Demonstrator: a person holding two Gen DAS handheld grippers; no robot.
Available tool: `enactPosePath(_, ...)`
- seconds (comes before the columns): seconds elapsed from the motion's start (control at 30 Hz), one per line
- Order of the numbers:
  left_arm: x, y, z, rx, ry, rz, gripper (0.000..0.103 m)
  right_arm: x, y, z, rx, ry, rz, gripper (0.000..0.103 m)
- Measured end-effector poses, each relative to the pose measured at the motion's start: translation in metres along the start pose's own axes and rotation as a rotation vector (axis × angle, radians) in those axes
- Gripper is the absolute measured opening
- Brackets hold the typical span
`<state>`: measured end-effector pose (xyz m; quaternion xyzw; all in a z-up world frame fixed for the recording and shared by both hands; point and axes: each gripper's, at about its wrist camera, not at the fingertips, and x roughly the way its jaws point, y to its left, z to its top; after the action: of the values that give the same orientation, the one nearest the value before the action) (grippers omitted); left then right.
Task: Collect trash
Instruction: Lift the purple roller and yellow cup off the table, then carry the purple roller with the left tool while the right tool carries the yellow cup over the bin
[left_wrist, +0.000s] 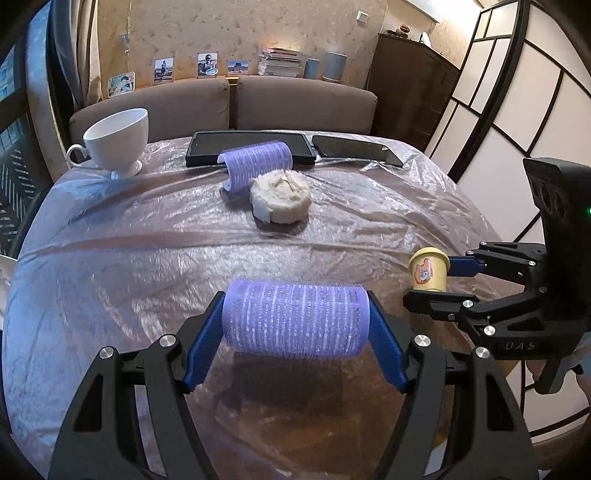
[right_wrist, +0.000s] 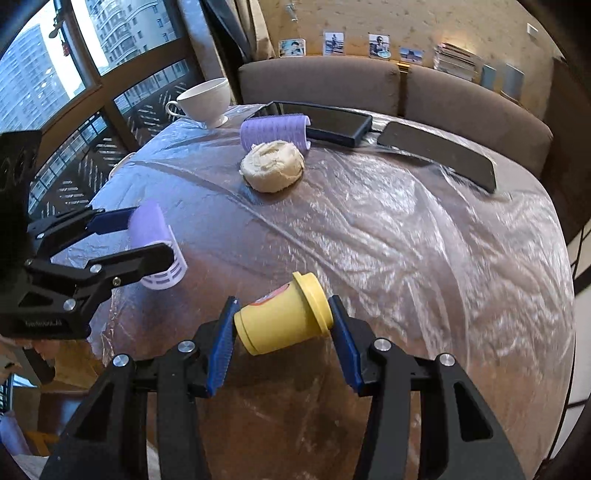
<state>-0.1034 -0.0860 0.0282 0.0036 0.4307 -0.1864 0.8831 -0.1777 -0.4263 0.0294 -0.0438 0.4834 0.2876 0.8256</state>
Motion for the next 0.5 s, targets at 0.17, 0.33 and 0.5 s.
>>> enactPosePath(0.17, -0.006, -0.006, -0.011, 0.008, 0.009, -0.005, 0.073, -0.006, 0.003, -0.01, 0.024, 0.0, -0.009, 0.049)
enactPosePath(0.33, -0.014, -0.011, -0.019, 0.017, 0.009, -0.008, 0.073, -0.014, 0.009, -0.019, 0.041, -0.009, -0.014, 0.048)
enactPosePath(0.5, -0.022, -0.016, -0.024, 0.032, 0.007, -0.004, 0.073, -0.023, 0.015, -0.028, 0.05, -0.013, -0.023, 0.049)
